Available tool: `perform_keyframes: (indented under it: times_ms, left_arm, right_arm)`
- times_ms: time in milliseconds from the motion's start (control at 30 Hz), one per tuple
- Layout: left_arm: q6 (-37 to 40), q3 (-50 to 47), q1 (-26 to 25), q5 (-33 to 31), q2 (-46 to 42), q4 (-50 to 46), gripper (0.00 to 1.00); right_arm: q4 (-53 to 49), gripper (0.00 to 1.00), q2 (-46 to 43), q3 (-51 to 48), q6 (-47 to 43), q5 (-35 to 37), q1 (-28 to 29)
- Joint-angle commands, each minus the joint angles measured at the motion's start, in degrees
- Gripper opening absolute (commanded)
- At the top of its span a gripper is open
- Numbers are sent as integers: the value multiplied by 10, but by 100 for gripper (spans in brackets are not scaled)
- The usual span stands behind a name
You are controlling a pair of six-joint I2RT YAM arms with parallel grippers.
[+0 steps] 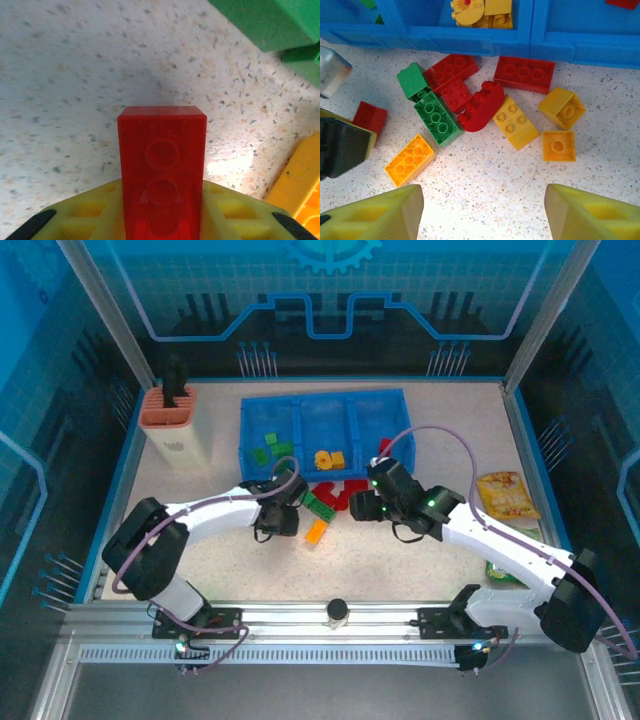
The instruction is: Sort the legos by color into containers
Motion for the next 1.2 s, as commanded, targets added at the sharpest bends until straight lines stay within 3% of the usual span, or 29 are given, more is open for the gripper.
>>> perform_keyframes:
  times_ms: [0, 167, 400, 833, 900, 1000, 1167]
  left_arm:
    - [21, 45, 34, -32, -60, -33, 33]
    - [59, 122, 120, -13, -78, -54, 34]
    - [94, 258, 184, 2, 39, -71, 34]
    - [90, 368, 218, 22, 181, -81, 39]
    - [89, 372, 218, 20, 185, -89, 42]
    - [86, 360, 217, 22, 165, -84, 56]
    - [89, 327, 218, 19, 112, -65, 52]
  right_arm:
    - [4, 66, -15, -9, 11, 7, -5]
    - [18, 66, -13, -42, 24, -11, -4]
    - [27, 66, -16, -62, 40, -12, 13]
    - [10, 66, -51, -87, 49, -12, 23]
    - [12, 66, -50, -88, 51, -13, 27]
    - [15, 67, -43, -84, 51, -13, 31]
    - [19, 67, -24, -74, 48, -12, 37]
